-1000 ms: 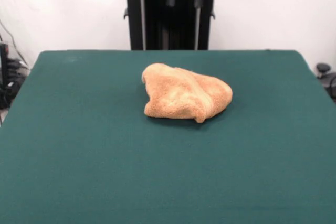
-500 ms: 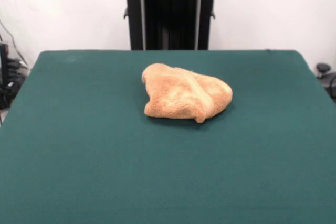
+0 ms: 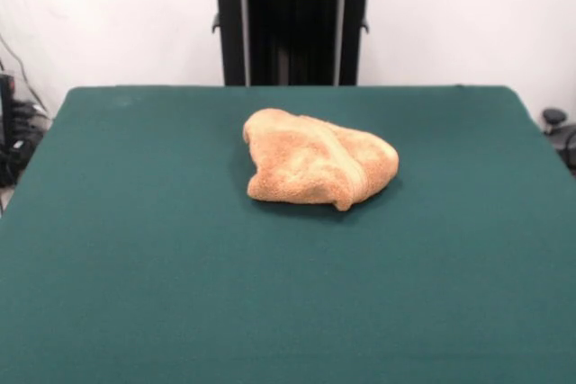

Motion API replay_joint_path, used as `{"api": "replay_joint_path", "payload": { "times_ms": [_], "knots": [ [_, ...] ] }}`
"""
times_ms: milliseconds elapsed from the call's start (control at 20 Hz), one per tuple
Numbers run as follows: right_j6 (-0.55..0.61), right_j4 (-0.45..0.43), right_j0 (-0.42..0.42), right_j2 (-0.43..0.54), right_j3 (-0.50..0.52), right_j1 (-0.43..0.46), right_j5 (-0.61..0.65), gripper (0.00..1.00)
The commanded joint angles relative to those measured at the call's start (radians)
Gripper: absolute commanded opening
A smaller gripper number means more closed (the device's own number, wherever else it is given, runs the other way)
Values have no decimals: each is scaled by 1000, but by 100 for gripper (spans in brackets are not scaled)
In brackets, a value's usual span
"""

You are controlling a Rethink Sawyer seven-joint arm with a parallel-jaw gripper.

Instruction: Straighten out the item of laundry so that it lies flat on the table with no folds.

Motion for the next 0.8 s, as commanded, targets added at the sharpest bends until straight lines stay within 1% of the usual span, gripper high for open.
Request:
{"api": "replay_joint_path", "payload": {
  "times_ms": [50, 100, 150, 250, 300, 350, 450, 500, 600, 650, 700, 750, 800],
  "knots": [
    [194, -11, -29, -62, 148, 49, 116, 100],
    [191, -11, -42, -61, 138, 96, 106, 100],
    [206, -24, -71, -51, 137, 162, 42, 100],
    [234, -96, -141, -41, 122, 345, -131, 100],
    [238, -137, -161, -61, 101, 432, -209, 100],
    [234, -167, -178, -79, 79, 502, -252, 100],
    [245, -209, -195, -126, 42, 607, -351, 100],
    [245, -232, -215, -135, 25, 645, -378, 100],
    [225, -292, -272, -132, -15, 705, -409, 100],
    [209, -312, -309, -116, -35, 724, -382, 100],
    [193, -320, -326, -109, -49, 718, -361, 100],
    [157, -320, -337, -91, -66, 670, -294, 100],
    [125, -310, -355, -54, -80, 612, -197, 100]
  ]
}}
